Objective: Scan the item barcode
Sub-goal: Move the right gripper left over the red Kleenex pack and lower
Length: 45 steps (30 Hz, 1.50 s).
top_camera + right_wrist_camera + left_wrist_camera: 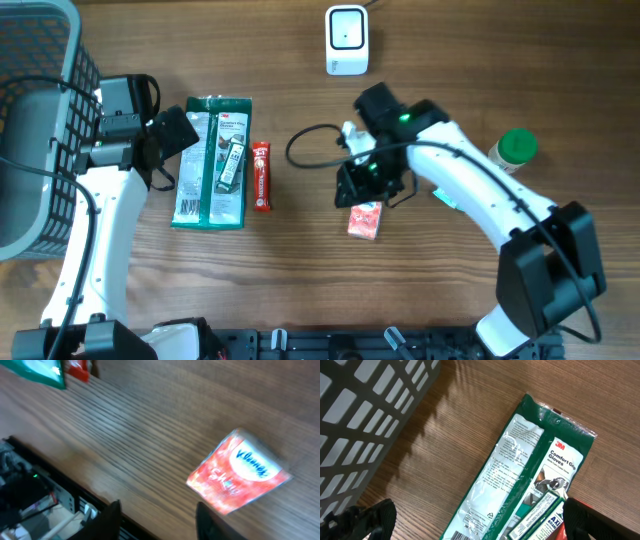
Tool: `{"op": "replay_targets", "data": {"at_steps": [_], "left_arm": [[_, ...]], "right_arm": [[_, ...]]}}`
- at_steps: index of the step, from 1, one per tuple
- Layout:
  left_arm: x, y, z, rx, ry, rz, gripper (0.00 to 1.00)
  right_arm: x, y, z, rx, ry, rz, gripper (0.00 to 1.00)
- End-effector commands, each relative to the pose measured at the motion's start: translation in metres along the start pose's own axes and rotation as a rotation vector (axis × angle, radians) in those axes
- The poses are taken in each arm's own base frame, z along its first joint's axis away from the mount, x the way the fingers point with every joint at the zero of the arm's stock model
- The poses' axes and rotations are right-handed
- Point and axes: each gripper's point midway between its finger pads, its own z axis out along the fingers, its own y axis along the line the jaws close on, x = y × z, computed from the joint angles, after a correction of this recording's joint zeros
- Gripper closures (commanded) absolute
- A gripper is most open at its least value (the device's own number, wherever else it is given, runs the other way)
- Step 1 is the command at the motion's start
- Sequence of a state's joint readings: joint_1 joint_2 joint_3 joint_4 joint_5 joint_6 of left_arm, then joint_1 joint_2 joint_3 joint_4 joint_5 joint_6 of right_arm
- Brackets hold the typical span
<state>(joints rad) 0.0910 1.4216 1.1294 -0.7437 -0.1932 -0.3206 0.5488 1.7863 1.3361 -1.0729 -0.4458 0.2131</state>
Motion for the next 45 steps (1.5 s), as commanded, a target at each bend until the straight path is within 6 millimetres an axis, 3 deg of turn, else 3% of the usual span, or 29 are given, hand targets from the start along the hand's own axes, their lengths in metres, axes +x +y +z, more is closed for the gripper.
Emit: {"op": "replay_targets", "data": {"at_steps": [1, 6, 7, 10, 11, 12, 17, 21, 23, 27, 29, 33, 34, 40, 45], "left_arm": [[-0.003, 0.001, -0.002, 0.004, -0.01, -0.014, 0.0], [-0.003, 0.001, -0.002, 0.004, -0.01, -0.014, 0.0], [-0.003, 0.001, -0.002, 0.004, -0.01, -0.014, 0.0], [-0.003, 0.0, -0.002, 0.004, -0.009, -0.014, 0.0], [-0.003, 0.001, -0.002, 0.004, -0.01, -0.014, 0.0], [-0.003, 0.001, -0.002, 0.004, -0.01, -0.014, 0.0], [-0.003, 0.001, -0.002, 0.003, -0.009, -0.014, 0.0], [-0.003, 0.0, -0.002, 0.004, -0.01, -0.014, 0.0], [-0.003, 0.001, -0.002, 0.004, -0.01, -0.015, 0.0], [-0.003, 0.001, -0.002, 0.003, -0.009, -0.014, 0.0], [-0.003, 0.001, -0.002, 0.004, -0.01, -0.014, 0.0], [-0.003, 0.001, -0.002, 0.004, -0.01, -0.014, 0.0], [-0.003, 0.001, -0.002, 0.004, -0.01, -0.014, 0.0], [-0.003, 0.001, -0.002, 0.004, -0.01, -0.014, 0.0], [-0.003, 0.001, -0.002, 0.004, -0.01, -0.015, 0.0]], "right_arm": [[0.002, -0.009, 0.012, 0.148, -0.009, 0.097, 0.49], [-0.003, -0.003, 0.017, 0.185, -0.053, 0.157, 0.57], [-0.004, -0.002, 0.017, 0.18, -0.058, 0.153, 0.53], [-0.008, 0.003, 0.018, 0.159, -0.07, 0.144, 0.23], [-0.009, 0.005, 0.018, 0.15, -0.072, 0.141, 0.19], [-0.01, 0.006, 0.018, 0.142, -0.077, 0.139, 0.0], [-0.014, 0.012, 0.019, 0.116, -0.088, 0.131, 0.0], [-0.012, 0.005, 0.018, 0.151, -0.09, 0.183, 0.21], [-0.009, -0.006, 0.016, 0.215, -0.099, 0.236, 0.37], [0.002, -0.018, 0.015, 0.316, -0.083, 0.261, 0.43], [0.01, -0.022, 0.014, 0.369, -0.067, 0.252, 0.52], [0.021, -0.03, 0.011, 0.439, -0.043, 0.247, 0.92], [0.023, -0.033, 0.009, 0.457, -0.038, 0.247, 0.96], [0.032, -0.047, -0.004, 0.55, -0.034, 0.237, 0.96], [0.038, -0.037, -0.044, 0.536, -0.137, 0.198, 0.96]]}}
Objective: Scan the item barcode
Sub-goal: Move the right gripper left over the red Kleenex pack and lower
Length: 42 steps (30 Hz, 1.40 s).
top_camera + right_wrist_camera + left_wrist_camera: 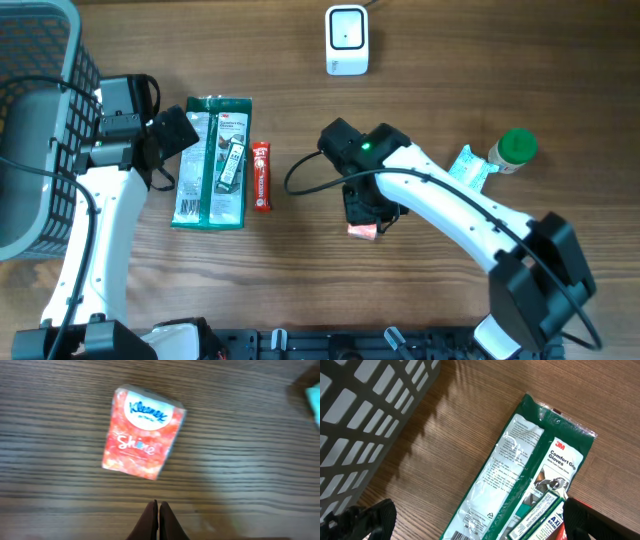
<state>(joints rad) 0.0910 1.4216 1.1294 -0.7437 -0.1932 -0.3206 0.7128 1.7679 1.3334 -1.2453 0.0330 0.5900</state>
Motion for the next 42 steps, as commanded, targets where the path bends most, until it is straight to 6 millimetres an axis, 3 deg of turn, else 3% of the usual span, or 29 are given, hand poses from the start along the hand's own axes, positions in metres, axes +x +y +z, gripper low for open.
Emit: {"op": "replay_targets", "data": {"at_steps": [1, 6, 11, 13, 15, 16, 22, 24, 29, 42], "left_arm": [[-0.003, 0.001, -0.002, 0.004, -0.01, -0.015, 0.0], [-0.003, 0.001, -0.002, 0.003, -0.009, -0.014, 0.0], [-0.003, 0.001, -0.002, 0.004, -0.01, -0.014, 0.0], [-0.003, 0.001, -0.002, 0.003, -0.009, -0.015, 0.0], [-0.003, 0.001, -0.002, 0.004, -0.01, -0.014, 0.0], [-0.003, 0.001, -0.002, 0.004, -0.01, -0.014, 0.0], [-0.003, 0.001, -0.002, 0.003, -0.009, -0.014, 0.0], [-0.003, 0.001, -0.002, 0.004, -0.01, -0.014, 0.0], [-0.003, 0.001, -0.002, 0.004, -0.01, -0.014, 0.0], [-0.003, 0.001, -0.002, 0.004, -0.01, -0.014, 0.0]], "right_arm": [[0.0, -0.021, -0.045, -0.002, -0.158, -0.001, 0.96], [0.005, -0.04, -0.079, -0.058, -0.253, 0.017, 0.95], [0.013, -0.028, -0.084, -0.157, -0.227, -0.046, 0.82], [0.015, -0.021, -0.076, -0.192, -0.21, -0.059, 0.78], [0.012, -0.016, -0.061, -0.206, -0.211, -0.053, 0.46], [0.012, -0.014, -0.052, -0.215, -0.21, -0.055, 0.39], [0.021, 0.001, 0.008, -0.298, -0.163, -0.039, 0.19], [0.023, 0.001, 0.029, -0.3, -0.166, -0.035, 0.16], [0.03, -0.002, 0.046, -0.292, -0.147, -0.016, 0.14], [0.009, 0.014, 0.039, -0.366, -0.236, -0.025, 0.12]]}}
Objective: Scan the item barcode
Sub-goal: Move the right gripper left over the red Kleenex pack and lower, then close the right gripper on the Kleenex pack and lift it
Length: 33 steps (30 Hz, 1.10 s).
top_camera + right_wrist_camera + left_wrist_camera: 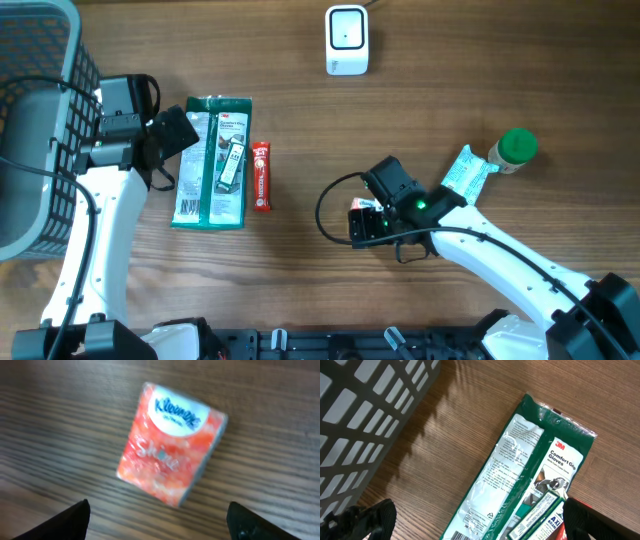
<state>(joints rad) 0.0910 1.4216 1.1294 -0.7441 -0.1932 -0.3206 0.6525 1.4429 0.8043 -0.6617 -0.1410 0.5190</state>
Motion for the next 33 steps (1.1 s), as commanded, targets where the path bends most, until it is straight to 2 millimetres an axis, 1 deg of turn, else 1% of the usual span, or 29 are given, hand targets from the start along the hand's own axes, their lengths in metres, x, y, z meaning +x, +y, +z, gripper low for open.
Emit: {"op": "replay_targets", "data": {"at_steps": [1, 5, 12, 20, 23, 25, 27, 28, 31, 33], "left_arm": [[-0.003, 0.0, -0.002, 0.004, -0.01, -0.015, 0.0], [-0.003, 0.0, -0.002, 0.004, -0.01, -0.015, 0.0], [-0.003, 0.001, -0.002, 0.003, -0.009, -0.014, 0.0], [-0.003, 0.0, -0.002, 0.004, -0.01, -0.015, 0.0], [-0.003, 0.0, -0.002, 0.004, -0.01, -0.015, 0.0], [-0.003, 0.0, -0.002, 0.004, -0.01, -0.015, 0.0], [-0.003, 0.0, -0.002, 0.004, -0.01, -0.015, 0.0], [-0.003, 0.001, -0.002, 0.004, -0.01, -0.014, 0.0], [-0.003, 0.0, -0.002, 0.004, -0.01, -0.015, 0.0], [-0.003, 0.0, -0.002, 0.004, -0.01, -0.015, 0.0]], "right_arm": [[-0.002, 0.004, 0.003, -0.027, -0.005, 0.007, 0.12], [-0.004, 0.009, 0.003, -0.051, -0.013, 0.003, 0.12], [-0.024, 0.021, 0.001, -0.1, -0.092, -0.012, 0.11], [-0.021, 0.02, 0.001, -0.098, -0.08, -0.01, 0.1], [-0.018, 0.018, 0.002, -0.088, -0.066, -0.012, 0.19], [-0.017, 0.016, 0.002, -0.086, -0.062, -0.01, 0.2], [-0.023, 0.02, -0.003, -0.122, -0.068, -0.051, 0.2], [-0.027, 0.022, -0.006, -0.136, -0.071, -0.064, 0.24], [-0.039, 0.022, -0.02, -0.159, -0.078, -0.053, 0.25], [-0.047, 0.018, -0.032, -0.153, -0.083, -0.028, 0.26]]}}
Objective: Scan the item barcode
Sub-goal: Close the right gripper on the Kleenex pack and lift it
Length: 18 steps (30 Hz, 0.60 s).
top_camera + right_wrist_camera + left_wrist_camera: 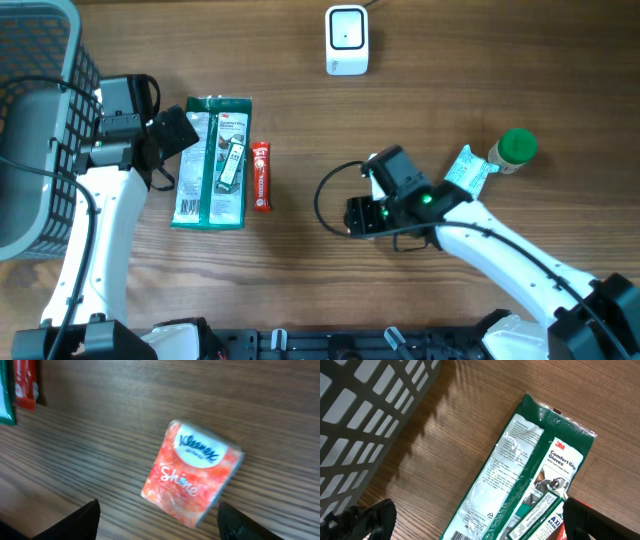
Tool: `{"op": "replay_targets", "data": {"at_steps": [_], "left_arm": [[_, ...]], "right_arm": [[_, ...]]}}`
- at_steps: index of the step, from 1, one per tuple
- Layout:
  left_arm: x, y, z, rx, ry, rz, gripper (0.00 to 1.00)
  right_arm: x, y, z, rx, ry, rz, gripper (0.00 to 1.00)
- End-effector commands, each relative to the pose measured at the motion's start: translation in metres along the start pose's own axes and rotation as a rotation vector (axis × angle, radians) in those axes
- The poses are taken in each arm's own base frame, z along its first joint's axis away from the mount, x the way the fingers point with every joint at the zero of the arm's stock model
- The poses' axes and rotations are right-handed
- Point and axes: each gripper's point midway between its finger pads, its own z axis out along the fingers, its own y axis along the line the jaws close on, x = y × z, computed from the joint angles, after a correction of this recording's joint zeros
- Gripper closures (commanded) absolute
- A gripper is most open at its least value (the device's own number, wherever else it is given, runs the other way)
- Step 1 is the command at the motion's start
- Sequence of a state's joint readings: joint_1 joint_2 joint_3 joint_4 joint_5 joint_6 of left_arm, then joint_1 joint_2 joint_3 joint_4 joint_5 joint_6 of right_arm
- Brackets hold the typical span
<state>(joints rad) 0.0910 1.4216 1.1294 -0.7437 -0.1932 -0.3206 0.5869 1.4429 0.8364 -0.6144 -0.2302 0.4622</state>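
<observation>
An orange-red Kleenex tissue pack [192, 480] lies flat on the wooden table, label up. My right gripper [159, 521] hovers over it with its jaws wide open and nothing between them. In the overhead view the right gripper [366, 215] covers the pack. The white scanner [346, 40] stands at the table's far edge, well away from the pack. My left gripper [477, 519] hangs open above a green 3M glove package [520, 475] and holds nothing.
A grey wire basket [40, 120] fills the far left. A red snack bar [261, 176] lies beside the green glove package [212, 160]. To the right sit a teal packet [468, 170] and a green-capped bottle [515, 148].
My right gripper has shifted and turned a little over the tissue pack, so the red bar now shows at the top left of its view. Its jaws stay wide open. The left arm is unchanged.
At first my right gripper was open beside the tissue pack. Then its jaws were shut just short of the pack. After that it stood wide open over the pack, as it does now. The pack lies in about the same place. My left gripper stayed still throughout.
</observation>
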Motion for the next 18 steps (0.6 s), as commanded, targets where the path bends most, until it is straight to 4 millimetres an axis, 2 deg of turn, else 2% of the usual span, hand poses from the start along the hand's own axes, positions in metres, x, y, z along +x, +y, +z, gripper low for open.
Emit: {"op": "replay_targets", "data": {"at_steps": [1, 3, 8, 15, 18], "left_arm": [[-0.003, 0.001, -0.002, 0.003, -0.009, -0.014, 0.0], [-0.003, 0.001, -0.002, 0.003, -0.009, -0.015, 0.0], [-0.003, 0.001, -0.002, 0.003, -0.009, -0.014, 0.0], [-0.003, 0.001, -0.002, 0.004, -0.01, -0.015, 0.0], [-0.003, 0.001, -0.002, 0.003, -0.009, -0.014, 0.0]], "right_arm": [[-0.026, 0.009, -0.025, -0.047, -0.04, -0.023, 0.25], [-0.026, 0.005, -0.033, -0.038, -0.035, -0.038, 0.25], [-0.004, -0.008, -0.035, 0.008, 0.055, -0.056, 0.17], [0.013, -0.017, -0.029, 0.034, 0.108, -0.006, 0.18], [0.018, -0.023, -0.022, 0.049, 0.11, 0.057, 0.25]]}}
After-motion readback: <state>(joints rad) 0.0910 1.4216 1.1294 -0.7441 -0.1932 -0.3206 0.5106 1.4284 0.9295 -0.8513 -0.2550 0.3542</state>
